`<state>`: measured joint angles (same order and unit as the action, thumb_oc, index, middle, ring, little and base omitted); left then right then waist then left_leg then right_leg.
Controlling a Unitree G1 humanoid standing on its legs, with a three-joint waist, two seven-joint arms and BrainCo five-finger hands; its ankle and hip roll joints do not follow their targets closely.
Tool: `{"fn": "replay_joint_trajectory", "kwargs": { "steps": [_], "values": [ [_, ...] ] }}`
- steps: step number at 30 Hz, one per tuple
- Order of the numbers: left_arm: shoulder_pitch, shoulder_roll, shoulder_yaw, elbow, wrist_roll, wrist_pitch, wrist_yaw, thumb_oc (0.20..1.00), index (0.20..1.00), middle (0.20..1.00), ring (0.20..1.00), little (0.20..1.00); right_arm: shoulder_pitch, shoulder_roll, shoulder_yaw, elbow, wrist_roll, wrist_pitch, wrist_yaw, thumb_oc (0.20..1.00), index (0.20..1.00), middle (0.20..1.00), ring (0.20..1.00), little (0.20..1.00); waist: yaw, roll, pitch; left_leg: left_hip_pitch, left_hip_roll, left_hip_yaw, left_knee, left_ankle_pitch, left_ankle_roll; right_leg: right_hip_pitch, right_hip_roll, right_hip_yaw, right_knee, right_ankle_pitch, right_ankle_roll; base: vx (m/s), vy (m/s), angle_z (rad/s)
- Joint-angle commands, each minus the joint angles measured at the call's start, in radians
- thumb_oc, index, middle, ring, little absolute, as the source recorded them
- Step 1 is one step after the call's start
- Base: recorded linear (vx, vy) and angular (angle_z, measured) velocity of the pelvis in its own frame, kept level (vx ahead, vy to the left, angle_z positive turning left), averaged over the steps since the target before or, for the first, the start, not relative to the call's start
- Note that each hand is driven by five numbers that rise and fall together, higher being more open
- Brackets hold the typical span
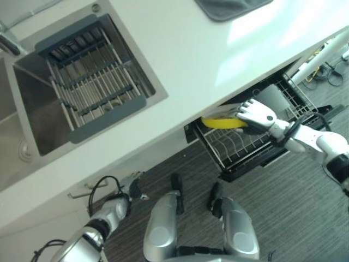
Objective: Place the dishes in the dishwasher.
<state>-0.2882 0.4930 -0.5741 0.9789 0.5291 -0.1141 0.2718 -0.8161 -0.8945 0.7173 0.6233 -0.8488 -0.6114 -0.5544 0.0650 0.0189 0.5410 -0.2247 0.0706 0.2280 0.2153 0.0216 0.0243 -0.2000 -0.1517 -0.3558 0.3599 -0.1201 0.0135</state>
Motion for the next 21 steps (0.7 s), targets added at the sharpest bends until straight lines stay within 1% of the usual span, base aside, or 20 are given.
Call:
{"fn": "replay_joint_trajectory", "kwargs": {
  "steps": [1,4,8,11,15,16,19,21],
  "values": [
    [0.013,-0.006,-0.032,-0.015,-0.007,-0.027,0.018,1.000,1.000,1.000,1.000,1.000,-0.104,-0.009,-0.017,-0.006,0.013,0.039,-0.127,0.200,0.200,0.200,0.200,0.200,0.022,0.018,-0.035,0.017,-0.033,-0.081,0.080,-0.128,0.001,-0.014,0.004,0.034,0.134,-0.093,0.037,-0.02,-0.013,0.06],
    [-0.007,-0.007,-0.051,-0.017,-0.020,-0.044,0.024,1.000,1.000,1.000,1.000,1.000,-0.127,0.019,0.016,0.058,0.000,0.078,-0.167,0.200,0.200,0.200,0.200,0.200,0.028,0.022,-0.025,0.003,-0.034,-0.084,0.086,-0.127,0.004,-0.029,0.002,0.032,0.150,-0.095,0.037,-0.02,-0.030,0.08],
    [-0.026,-0.018,-0.080,-0.013,-0.032,-0.076,0.037,1.000,1.000,1.000,1.000,1.000,-0.169,0.077,0.048,0.199,0.000,0.121,-0.205,0.200,0.200,0.200,0.200,0.200,0.040,0.033,-0.021,-0.021,-0.034,-0.088,0.095,-0.125,0.002,-0.050,0.001,0.029,0.162,-0.099,0.032,-0.01,-0.008,0.11],
    [-0.034,-0.026,-0.104,-0.018,-0.037,-0.078,0.046,1.000,1.000,1.000,1.000,1.000,-0.188,0.104,0.048,0.281,0.009,0.145,-0.208,0.200,0.200,0.200,0.200,0.200,0.046,0.042,-0.021,-0.039,-0.035,-0.093,0.101,-0.125,0.001,-0.066,-0.001,0.024,0.173,-0.102,0.029,0.00,0.000,0.00],
    [-0.037,-0.034,-0.136,-0.023,-0.040,-0.074,0.058,1.000,1.000,1.000,1.000,1.000,-0.193,0.133,0.031,0.391,0.001,0.160,-0.227,0.200,0.200,0.200,0.200,0.200,0.052,0.056,-0.021,-0.066,-0.039,-0.101,0.108,-0.120,0.000,-0.092,-0.005,0.019,0.190,-0.105,0.026,0.01,-0.001,0.05],
    [-0.038,-0.034,-0.139,-0.023,-0.041,-0.073,0.058,1.000,1.000,1.000,1.000,1.000,-0.194,0.136,0.030,0.398,0.000,0.164,-0.225,0.200,0.200,0.200,0.200,0.200,0.053,0.057,-0.021,-0.069,-0.039,-0.102,0.109,-0.119,0.001,-0.095,-0.005,0.019,0.192,-0.106,0.025,0.01,0.008,0.06],
    [-0.043,-0.038,-0.154,-0.026,-0.052,-0.070,0.065,1.000,1.000,1.000,1.000,1.000,-0.211,0.149,0.035,0.433,0.010,0.214,-0.188,0.200,0.200,0.200,0.200,0.200,0.055,0.065,-0.021,-0.089,-0.040,-0.102,0.114,-0.115,0.001,-0.116,-0.010,0.017,0.207,-0.108,0.023,0.01,0.008,0.05],
    [-0.041,-0.037,-0.162,-0.037,-0.054,-0.069,0.073,1.000,1.000,1.000,1.000,1.000,-0.224,0.151,0.040,0.450,0.015,0.265,-0.155,0.200,0.200,0.200,0.200,0.200,0.057,0.071,-0.021,-0.106,-0.041,-0.100,0.116,-0.111,0.002,-0.136,-0.014,0.016,0.220,-0.108,0.023,0.00,0.004,0.05]
  ]
}}
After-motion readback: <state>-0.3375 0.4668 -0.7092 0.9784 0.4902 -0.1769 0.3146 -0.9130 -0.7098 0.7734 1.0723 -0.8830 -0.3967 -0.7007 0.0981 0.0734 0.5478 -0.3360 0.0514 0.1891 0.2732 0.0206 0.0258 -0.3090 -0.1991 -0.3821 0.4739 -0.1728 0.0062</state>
